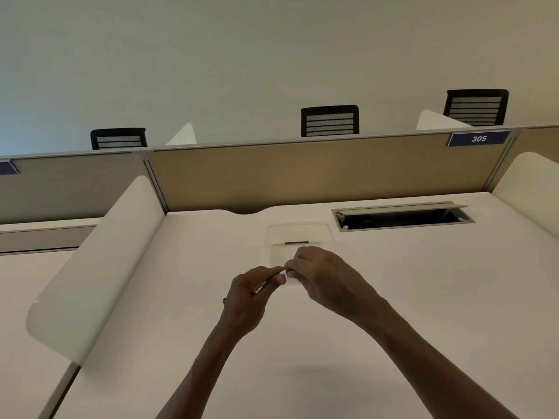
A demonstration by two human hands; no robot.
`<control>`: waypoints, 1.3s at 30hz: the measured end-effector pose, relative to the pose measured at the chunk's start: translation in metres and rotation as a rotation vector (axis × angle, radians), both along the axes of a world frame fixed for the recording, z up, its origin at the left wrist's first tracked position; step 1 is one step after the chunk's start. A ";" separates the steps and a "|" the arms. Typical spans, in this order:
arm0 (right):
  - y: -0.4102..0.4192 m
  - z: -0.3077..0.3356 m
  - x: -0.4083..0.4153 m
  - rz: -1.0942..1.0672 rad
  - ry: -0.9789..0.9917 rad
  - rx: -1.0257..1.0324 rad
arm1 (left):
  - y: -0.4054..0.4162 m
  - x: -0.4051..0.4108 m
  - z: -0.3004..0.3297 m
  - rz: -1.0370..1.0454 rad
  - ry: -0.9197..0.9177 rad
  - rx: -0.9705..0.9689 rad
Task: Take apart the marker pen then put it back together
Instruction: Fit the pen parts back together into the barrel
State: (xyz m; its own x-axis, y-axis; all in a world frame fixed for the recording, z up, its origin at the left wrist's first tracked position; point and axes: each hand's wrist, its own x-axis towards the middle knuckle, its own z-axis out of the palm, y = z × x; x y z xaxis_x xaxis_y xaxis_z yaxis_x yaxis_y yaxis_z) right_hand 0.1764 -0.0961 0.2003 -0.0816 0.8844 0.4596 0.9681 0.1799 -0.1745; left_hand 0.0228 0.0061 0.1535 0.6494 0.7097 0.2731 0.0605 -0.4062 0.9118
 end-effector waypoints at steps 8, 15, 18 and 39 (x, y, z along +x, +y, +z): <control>0.000 -0.012 -0.009 -0.062 -0.268 -0.099 | 0.002 -0.005 -0.010 0.043 0.012 0.134; 0.007 -0.020 -0.029 -0.360 0.929 -0.427 | -0.002 -0.004 -0.022 0.086 -0.025 0.261; 0.011 -0.015 -0.031 -0.427 1.244 -0.524 | 0.000 -0.003 -0.023 0.078 -0.007 0.277; 0.019 -0.031 -0.027 -0.329 1.200 -0.457 | 0.016 -0.005 -0.021 0.066 0.006 0.347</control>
State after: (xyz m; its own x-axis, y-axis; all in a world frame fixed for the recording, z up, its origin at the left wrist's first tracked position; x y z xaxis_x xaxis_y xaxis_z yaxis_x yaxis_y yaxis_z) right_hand 0.1489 -0.0774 0.1694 0.4104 0.8779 -0.2467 0.1582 -0.3349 -0.9289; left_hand 0.0181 0.0223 0.1321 0.6073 0.6162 0.5016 0.1021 -0.6866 0.7199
